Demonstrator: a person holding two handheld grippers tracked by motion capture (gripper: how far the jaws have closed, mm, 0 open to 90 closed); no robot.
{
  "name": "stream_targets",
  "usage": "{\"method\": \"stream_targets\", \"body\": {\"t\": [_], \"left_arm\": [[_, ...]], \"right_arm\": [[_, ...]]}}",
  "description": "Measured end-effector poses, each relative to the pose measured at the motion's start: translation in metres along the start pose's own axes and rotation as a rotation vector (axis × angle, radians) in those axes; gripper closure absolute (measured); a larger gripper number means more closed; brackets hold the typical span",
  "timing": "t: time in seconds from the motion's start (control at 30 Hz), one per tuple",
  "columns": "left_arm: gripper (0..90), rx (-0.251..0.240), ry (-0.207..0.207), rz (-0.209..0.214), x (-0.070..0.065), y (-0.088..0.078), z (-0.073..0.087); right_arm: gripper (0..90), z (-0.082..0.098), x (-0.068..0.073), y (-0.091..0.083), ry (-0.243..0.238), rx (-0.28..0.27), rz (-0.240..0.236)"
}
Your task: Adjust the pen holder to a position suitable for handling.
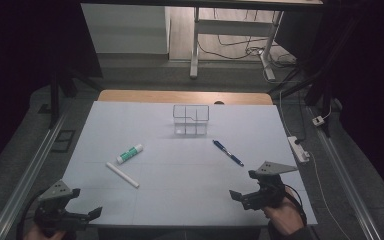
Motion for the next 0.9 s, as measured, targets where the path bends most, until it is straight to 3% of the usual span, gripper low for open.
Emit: {"method": "stream_targets", "body": {"t": [0.9], "left_arm": [[0.3,0.002,-0.007,0.003,0.001,0.001,0.000]], "right_arm": [[0.0,-0.077,-0.037,0.055,-0.016,0.005,0.091]]}}
Point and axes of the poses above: each handheld gripper's, and its own axes: y roughly forward along the jaws, z roughly out of its underside, x roughly to its left, the point moved 6 cm from there along y, roughly forward along the jaws, and after that the axes turned 3 degrees about -z, right-handed, at the moved point
